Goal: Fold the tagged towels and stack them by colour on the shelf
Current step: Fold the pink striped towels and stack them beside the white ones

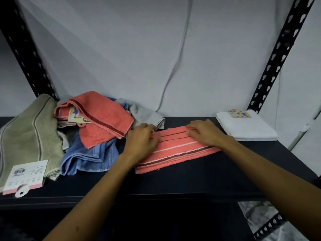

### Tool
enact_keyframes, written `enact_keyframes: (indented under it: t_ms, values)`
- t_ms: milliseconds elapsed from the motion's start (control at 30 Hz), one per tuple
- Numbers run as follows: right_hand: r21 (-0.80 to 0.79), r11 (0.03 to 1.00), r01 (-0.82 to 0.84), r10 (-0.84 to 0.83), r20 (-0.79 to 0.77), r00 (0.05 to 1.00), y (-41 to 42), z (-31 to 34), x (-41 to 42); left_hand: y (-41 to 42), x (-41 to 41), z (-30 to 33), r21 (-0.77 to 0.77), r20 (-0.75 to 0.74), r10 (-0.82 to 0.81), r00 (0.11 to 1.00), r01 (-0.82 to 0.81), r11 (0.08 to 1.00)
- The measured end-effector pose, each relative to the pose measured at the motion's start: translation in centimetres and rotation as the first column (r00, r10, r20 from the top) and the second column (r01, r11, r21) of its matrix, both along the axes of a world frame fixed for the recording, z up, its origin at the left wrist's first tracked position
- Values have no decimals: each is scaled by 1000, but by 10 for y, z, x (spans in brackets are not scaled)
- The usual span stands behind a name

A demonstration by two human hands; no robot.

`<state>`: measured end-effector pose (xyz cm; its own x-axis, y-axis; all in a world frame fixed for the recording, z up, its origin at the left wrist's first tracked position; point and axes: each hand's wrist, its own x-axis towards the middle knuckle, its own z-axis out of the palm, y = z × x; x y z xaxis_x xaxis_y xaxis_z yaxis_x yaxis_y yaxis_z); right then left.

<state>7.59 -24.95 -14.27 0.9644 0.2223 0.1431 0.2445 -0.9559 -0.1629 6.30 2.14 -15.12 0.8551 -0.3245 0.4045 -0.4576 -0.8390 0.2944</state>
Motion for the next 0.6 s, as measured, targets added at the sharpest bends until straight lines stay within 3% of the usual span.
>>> enact_keyframes:
  t_ms: [67,133,267,367,433,500,600]
  values:
    - [-16,998,-58,55,-126,991,2,-10,1,-7,-2,-6,67,-162,-147,976,160,985]
    - [-75,995,-62,47,-191,981,-2,-17,-1,-8,-1,-15,231,-310,-142,940,220,948]
    - [-155,985,-76,45,-197,979,-4,-21,-3,-4,0,-20,365,-383,-120,916,269,891]
    - [-151,986,-72,57,-103,993,-4,-24,-3,-3,0,-20,317,-336,-150,930,262,912]
    - [-142,985,-96,109,85,990,-2,-24,-5,-1,-3,-19,254,-177,-231,957,271,929]
    - [-165,970,-178,221,298,929,5,-23,-10,3,-10,-17,215,7,-306,952,298,930]
    - [-100,944,-315,328,406,853,20,-19,-30,12,-25,-17,209,35,-340,940,326,922]
